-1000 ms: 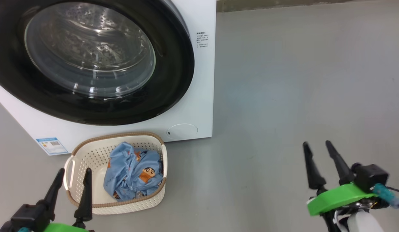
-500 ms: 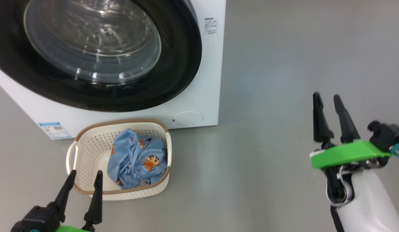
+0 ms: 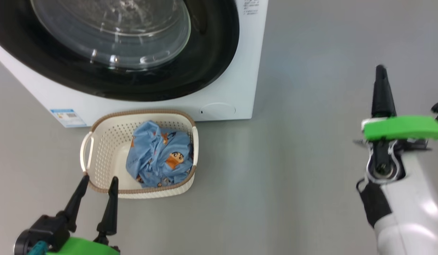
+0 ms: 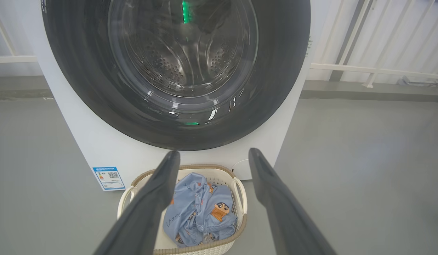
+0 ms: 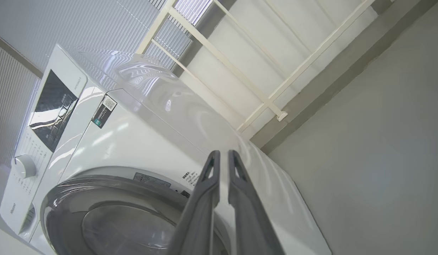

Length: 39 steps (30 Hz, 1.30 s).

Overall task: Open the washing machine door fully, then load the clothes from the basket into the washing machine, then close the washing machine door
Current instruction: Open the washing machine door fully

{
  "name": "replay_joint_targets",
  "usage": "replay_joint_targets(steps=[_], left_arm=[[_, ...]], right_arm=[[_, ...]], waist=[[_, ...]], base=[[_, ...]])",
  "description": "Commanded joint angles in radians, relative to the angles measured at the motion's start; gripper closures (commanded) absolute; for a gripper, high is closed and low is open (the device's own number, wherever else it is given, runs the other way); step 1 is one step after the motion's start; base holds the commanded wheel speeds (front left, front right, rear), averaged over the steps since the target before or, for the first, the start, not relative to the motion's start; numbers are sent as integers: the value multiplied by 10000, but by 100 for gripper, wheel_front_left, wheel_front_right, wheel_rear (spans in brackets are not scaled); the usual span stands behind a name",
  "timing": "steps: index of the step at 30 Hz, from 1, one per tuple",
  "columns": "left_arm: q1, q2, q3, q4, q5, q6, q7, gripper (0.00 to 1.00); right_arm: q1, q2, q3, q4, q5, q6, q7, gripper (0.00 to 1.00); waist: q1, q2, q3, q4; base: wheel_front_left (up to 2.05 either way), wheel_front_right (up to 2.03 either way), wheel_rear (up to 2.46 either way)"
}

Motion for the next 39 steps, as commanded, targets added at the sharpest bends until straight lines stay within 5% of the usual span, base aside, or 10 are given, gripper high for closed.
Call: replay_joint_targets(steps=[1, 14, 27, 39], left_arm=[[-402, 210, 315, -229, -124, -25, -65, 0], [-952, 200, -83, -212, -234, -25, -65, 0], [-1471, 155, -479, -224, -433, -25, -65, 0], [-2210, 75, -845, -243, -694, -25, -65, 0]], right_arm=[[-492, 74, 166, -149, 286, -11, 125, 100], [-2874, -227, -569, 1000, 2219, -11, 2743, 100], [-5494, -91, -1104, 2696, 2469, -11, 5267, 100], [-7915, 32, -1352, 4597, 1740, -11, 6205, 100]], waist=[[-1, 0, 248, 155], [-1, 0, 1127, 536], [-1, 0, 1933, 1018], [-1, 0, 2822, 1718]], base=[[0, 0, 0], [0, 0, 0], [0, 0, 0], [0, 0, 0]])
